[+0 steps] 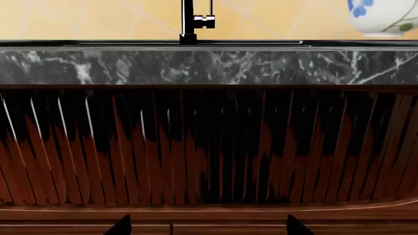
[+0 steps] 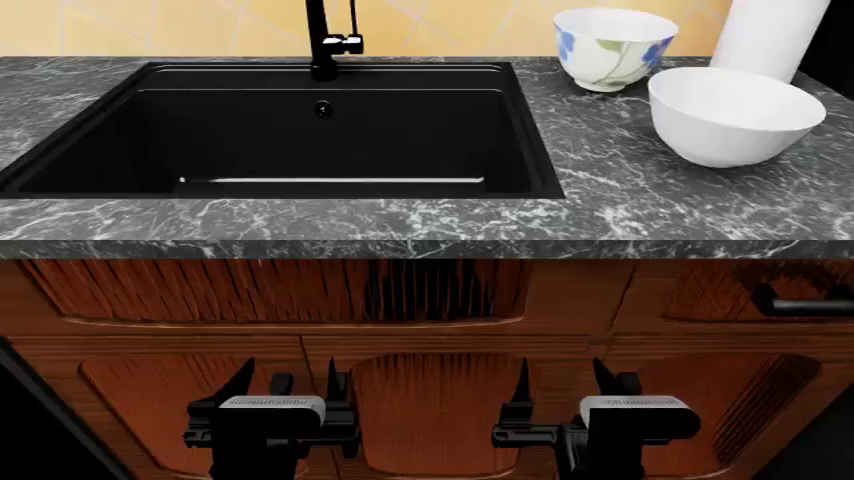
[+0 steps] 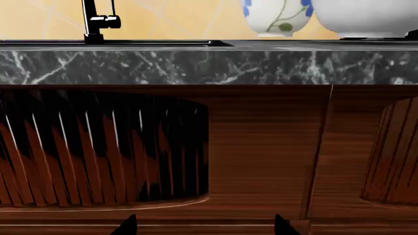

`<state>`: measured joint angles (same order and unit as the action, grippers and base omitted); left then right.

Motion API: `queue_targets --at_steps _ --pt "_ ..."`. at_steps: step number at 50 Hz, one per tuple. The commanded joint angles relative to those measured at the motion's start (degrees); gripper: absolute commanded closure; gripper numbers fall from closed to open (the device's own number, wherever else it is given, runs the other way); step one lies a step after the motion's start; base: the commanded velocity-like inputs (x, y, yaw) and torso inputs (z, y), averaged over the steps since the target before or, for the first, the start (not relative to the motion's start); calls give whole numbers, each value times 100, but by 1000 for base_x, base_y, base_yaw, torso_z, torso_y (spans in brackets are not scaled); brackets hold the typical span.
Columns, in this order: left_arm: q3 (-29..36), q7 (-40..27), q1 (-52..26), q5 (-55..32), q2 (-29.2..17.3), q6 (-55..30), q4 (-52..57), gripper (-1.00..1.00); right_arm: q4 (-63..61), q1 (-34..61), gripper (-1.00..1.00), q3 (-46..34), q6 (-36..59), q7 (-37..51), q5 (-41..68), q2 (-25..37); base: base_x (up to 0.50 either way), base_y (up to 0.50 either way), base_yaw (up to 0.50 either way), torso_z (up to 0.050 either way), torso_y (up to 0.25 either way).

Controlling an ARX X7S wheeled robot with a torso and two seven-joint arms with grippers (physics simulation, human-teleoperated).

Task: Stack the bowls in the sink.

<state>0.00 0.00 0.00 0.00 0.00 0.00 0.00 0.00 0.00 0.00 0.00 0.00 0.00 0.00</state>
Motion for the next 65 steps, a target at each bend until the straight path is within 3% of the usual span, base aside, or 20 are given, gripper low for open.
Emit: queue_targets --at_steps 1,16,23,42,53,65 --pt "108 -99 -1 -95 -90 5 -27 -100 -3 4 -100 -115 -7 117 87 88 0 0 0 0 0" --pt "459 -202 105 -342 -349 -163 268 -100 15 13 -100 -377 -54 344 391 297 0 0 0 0 0" --pt "534 -156 113 -538 -429 -480 528 -100 -122 37 -100 -412 18 390 551 364 0 0 0 48 0" --pt "490 -96 -796 -1256 -921 -2552 2138 -100 -821 769 -100 -432 874 549 691 720 0 0 0 50 0" --pt "217 -227 -2474 -1792 -1301 -4704 2997 -100 -1504 1883 -100 -335 2273 521 846 1132 0 0 0 50 0" --pt "96 -52 -4683 -2176 -1413 -5893 2053 -100 -1052 3575 -100 -323 3249 301 1029 1404 0 0 0 50 0"
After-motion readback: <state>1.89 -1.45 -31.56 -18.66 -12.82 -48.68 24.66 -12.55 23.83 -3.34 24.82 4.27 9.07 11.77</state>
